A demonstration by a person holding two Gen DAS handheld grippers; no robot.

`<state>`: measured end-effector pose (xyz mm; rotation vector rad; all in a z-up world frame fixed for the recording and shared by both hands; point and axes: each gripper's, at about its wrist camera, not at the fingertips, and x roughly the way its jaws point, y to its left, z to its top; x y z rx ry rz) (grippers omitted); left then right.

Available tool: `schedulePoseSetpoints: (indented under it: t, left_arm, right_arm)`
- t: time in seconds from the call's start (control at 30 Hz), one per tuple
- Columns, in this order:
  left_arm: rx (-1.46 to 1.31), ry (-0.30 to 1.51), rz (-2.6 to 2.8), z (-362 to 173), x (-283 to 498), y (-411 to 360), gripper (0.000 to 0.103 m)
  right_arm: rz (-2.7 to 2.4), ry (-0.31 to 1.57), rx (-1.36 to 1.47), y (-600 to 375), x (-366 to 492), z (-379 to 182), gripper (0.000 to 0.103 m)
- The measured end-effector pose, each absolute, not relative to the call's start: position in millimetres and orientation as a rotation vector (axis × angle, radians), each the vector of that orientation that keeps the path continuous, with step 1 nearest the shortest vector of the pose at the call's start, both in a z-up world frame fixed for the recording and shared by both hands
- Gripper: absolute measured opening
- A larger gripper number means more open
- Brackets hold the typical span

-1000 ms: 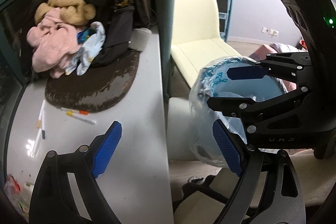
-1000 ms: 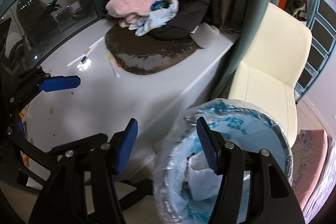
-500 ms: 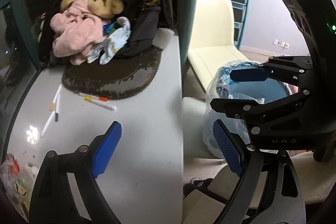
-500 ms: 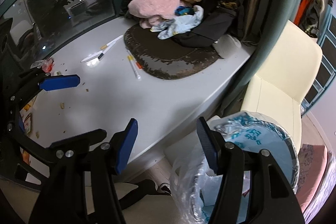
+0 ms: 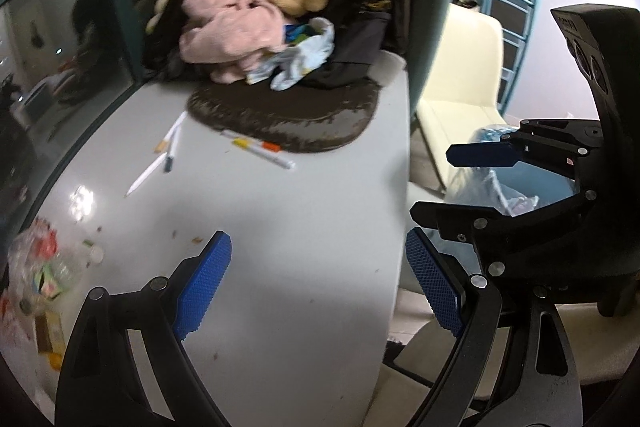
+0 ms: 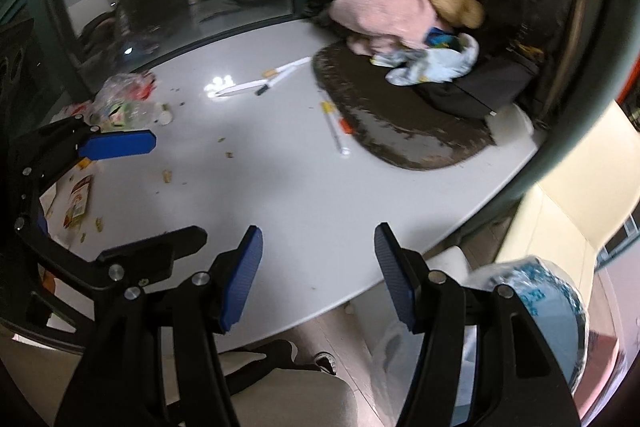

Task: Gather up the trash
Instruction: 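Move both open tools away from the bin back toward the table, then move the left tool toward the red-and-white snack packet on the table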

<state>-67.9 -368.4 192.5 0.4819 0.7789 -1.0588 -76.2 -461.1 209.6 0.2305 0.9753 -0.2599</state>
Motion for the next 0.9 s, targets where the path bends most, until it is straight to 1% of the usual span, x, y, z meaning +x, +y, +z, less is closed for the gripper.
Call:
schedulePoseSetpoints:
  t: [0.37, 0.77, 0.9]
  left_arm:
    - [0.439, 0.835, -0.917, 187.1, -44.7, -306.1, 0.086]
    - [0.384, 0.849, -0.795, 186.3, -21.3, -237.0, 0.086]
    - [0.366, 0.844, -0.742, 186.7, -14.7, -210.9, 0.09]
  right_arm:
    - [-0.126, 0.988, 0.203, -412.1, -38.8, 205.5, 0.056]
    - [-0.006, 0.989, 0.154, -353.3, 1.8, 208.4, 0.056]
    - [0.03, 0.985, 0.138, -333.5, 12.1, 210.1, 0.056]
